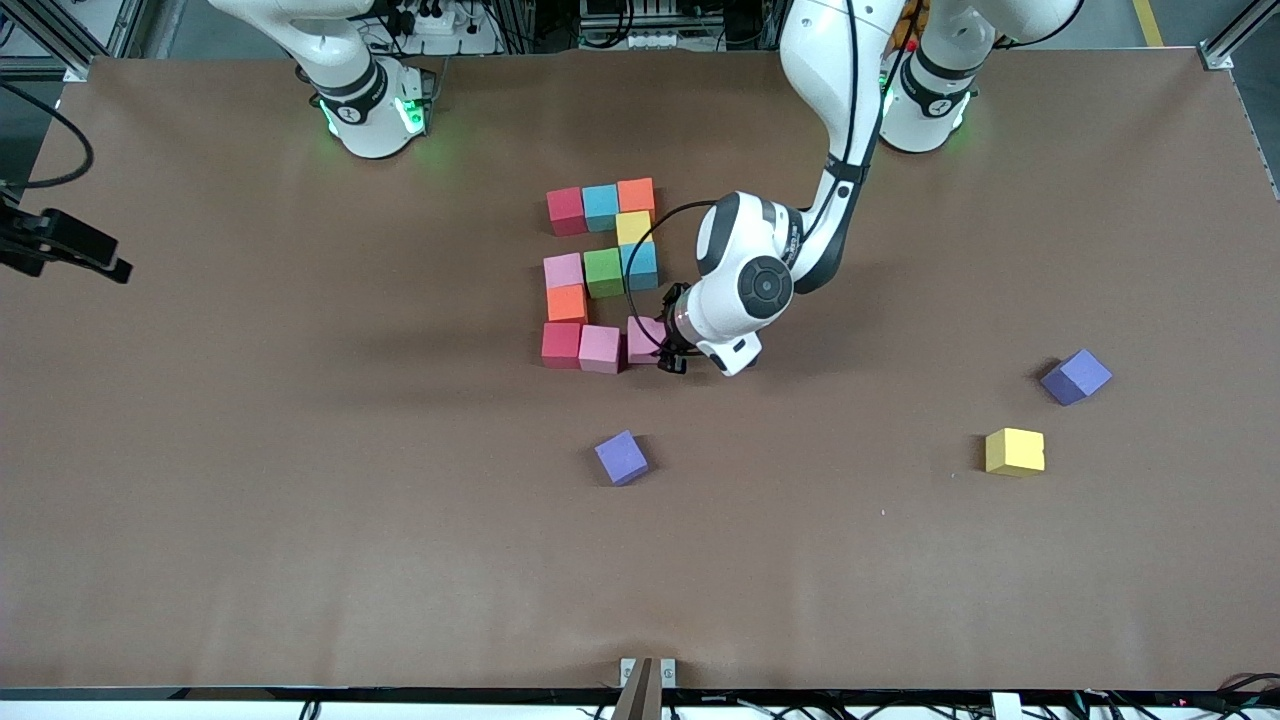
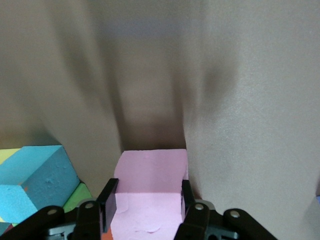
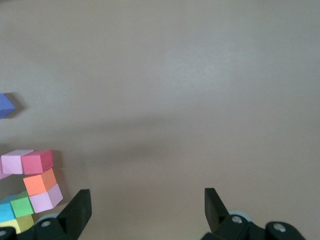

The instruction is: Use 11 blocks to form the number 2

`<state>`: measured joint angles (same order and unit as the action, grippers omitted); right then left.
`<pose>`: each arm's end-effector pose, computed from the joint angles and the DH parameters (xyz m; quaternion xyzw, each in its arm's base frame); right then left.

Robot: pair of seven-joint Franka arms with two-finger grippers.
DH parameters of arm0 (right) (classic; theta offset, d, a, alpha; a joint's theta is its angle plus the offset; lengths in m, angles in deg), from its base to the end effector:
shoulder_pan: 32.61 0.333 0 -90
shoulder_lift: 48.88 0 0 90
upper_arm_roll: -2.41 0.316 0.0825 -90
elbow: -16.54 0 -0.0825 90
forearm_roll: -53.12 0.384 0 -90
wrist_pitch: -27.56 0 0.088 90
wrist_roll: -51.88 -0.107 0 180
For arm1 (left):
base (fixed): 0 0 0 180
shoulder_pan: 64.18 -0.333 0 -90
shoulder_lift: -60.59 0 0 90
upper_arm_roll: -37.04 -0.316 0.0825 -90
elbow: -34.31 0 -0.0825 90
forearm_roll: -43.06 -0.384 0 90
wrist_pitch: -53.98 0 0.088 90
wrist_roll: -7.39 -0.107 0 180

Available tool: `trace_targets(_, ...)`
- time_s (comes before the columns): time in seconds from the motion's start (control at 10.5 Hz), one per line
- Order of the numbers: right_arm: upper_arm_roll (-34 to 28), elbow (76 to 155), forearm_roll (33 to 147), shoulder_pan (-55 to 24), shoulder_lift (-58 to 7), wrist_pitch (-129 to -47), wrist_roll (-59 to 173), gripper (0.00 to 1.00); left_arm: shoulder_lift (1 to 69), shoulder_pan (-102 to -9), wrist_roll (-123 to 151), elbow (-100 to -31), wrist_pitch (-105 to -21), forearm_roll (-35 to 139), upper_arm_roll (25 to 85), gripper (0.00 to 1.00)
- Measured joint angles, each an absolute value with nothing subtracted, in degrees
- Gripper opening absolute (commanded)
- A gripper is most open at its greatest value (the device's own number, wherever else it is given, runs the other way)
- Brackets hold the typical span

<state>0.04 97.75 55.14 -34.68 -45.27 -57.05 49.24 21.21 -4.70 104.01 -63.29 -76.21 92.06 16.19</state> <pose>0.5635 -0.0388 0.6528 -0.9981 0.0601 0.0016 0.0163 0.4970 -0.4523 0.2106 0.7097 0.6756 -0.1899 0.0625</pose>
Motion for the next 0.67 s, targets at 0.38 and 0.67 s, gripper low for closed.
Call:
trace_targets(0.38,-0.38,97.31,55.1,-36.28,-44.82,-56.93,49.24,1.0,20.78,-4.7,104.01,-62.84,-76.21,92.06,16.19,0.0)
trace_targets(0.67,-0.35,97.27,55.17,-36.27,-44.73,-56.93,49.24,1.0,19.85,-4.7,104.01,-61.64,-76.21,92.06,16.18,0.0)
